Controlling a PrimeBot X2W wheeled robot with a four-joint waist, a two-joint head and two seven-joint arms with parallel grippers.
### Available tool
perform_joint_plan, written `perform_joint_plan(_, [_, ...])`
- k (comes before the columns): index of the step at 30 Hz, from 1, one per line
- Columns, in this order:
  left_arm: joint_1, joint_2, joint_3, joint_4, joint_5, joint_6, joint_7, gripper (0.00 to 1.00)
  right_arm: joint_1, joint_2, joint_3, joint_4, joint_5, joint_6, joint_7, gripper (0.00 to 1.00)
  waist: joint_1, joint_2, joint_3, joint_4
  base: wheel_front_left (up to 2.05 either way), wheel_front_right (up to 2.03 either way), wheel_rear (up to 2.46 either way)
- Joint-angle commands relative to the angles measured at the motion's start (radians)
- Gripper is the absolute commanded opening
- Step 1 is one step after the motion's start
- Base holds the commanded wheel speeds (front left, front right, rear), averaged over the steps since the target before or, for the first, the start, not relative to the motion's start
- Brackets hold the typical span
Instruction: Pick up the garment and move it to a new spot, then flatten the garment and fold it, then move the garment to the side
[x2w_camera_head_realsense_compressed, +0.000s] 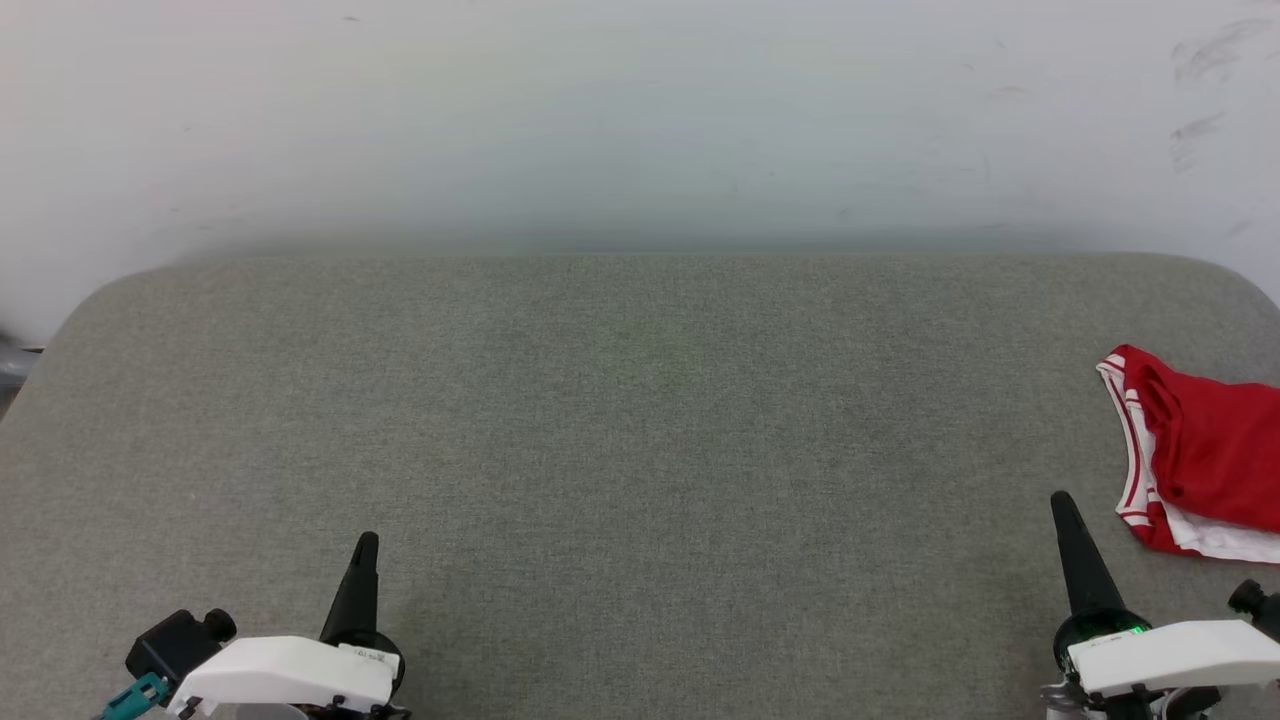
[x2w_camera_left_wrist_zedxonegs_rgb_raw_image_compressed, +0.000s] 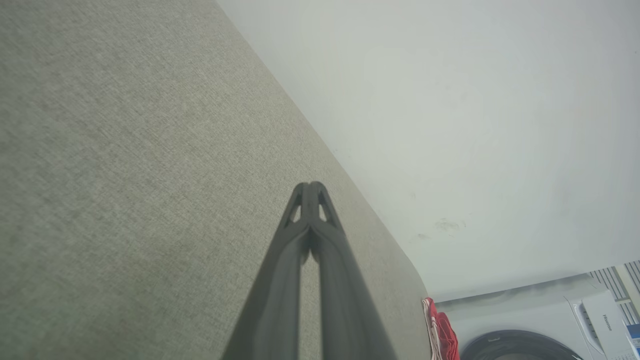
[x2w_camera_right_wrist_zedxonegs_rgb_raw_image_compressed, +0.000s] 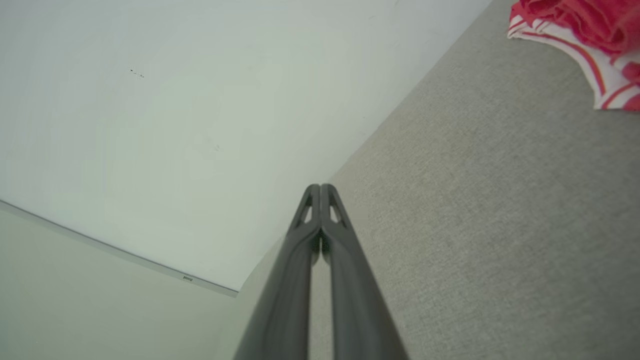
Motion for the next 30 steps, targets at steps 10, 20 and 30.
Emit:
perform_joint_plan(10, [-0.039, 0.001, 0.018, 0.004, -0.124, -0.019, 0.029, 0.0, -0.046, -0.007, -0.008, 0.013, 0.122, 0.0, 0.029, 0.0, -0.0001, 0.0, 0.002, -0.002, 0.0, 0.0, 0.0])
perform_joint_plan(20, [-0.055, 0.0, 0.03, 0.012, -0.226, -0.027, 0.054, 0.0, -0.062, -0.006, -0.015, 0.031, 0.221, 0.0, 0.052, 0.0, -0.0001, 0.0, 0.004, -0.003, 0.0, 0.0, 0.0])
perform_joint_plan(30, [-0.074, -0.001, 0.043, 0.023, -0.337, -0.037, 0.082, 0.0, -0.081, -0.004, -0.023, 0.051, 0.328, 0.0, 0.078, 0.0, -0.0001, 0.0, 0.006, -0.005, 0.0, 0.0, 0.0])
